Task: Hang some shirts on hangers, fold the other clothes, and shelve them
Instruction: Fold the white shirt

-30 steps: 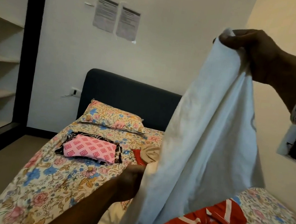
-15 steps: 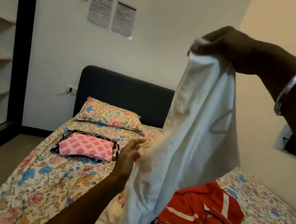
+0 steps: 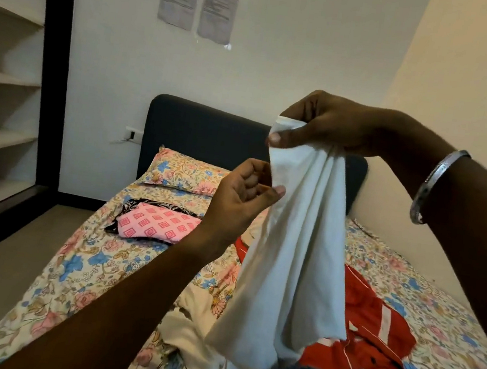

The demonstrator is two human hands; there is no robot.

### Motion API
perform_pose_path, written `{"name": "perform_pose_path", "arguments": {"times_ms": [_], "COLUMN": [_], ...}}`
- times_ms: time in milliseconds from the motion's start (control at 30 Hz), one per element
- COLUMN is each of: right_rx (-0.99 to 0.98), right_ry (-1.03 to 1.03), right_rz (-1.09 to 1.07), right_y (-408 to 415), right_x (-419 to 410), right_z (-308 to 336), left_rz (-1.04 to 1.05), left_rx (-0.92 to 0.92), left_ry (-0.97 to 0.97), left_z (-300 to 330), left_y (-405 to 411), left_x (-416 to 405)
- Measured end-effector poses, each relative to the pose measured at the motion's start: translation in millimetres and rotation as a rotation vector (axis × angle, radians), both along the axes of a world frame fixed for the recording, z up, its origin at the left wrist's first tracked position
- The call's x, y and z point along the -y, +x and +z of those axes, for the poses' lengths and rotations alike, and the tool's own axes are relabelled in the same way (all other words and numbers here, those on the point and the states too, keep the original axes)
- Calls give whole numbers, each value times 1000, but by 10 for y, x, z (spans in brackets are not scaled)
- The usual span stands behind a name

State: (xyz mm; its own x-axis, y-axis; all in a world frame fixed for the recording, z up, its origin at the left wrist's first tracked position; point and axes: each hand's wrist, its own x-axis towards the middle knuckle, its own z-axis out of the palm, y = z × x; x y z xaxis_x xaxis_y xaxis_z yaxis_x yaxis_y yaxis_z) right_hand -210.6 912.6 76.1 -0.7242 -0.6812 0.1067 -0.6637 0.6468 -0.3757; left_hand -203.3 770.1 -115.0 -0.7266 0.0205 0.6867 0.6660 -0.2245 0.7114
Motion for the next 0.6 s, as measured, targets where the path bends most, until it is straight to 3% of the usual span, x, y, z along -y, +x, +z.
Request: {"name": "perform_pose_path", "arguments": {"times_ms": [133, 200, 433, 500, 600], "right_rx": [-15, -4, -1, 5, -83], "right_ry": [-135, -195, -287, -326, -396], "right_rz": [32, 35, 42, 37, -33], "right_y": [-5, -7, -17, -34, -112], "right_x": [-52, -93, -209, -264, -334], "right_z": [141, 221, 429, 453, 413], "left_rz": [66, -13, -457, -463, -258], "left_rx": [19, 53, 194, 201, 138], "left_ry": [-228, -282, -53, -41, 12], "left_z": [-251, -350, -225, -162, -79], "left_y": [-108, -168, -257, -243, -209], "left_x": [1, -18, -86, -51, 137]}}
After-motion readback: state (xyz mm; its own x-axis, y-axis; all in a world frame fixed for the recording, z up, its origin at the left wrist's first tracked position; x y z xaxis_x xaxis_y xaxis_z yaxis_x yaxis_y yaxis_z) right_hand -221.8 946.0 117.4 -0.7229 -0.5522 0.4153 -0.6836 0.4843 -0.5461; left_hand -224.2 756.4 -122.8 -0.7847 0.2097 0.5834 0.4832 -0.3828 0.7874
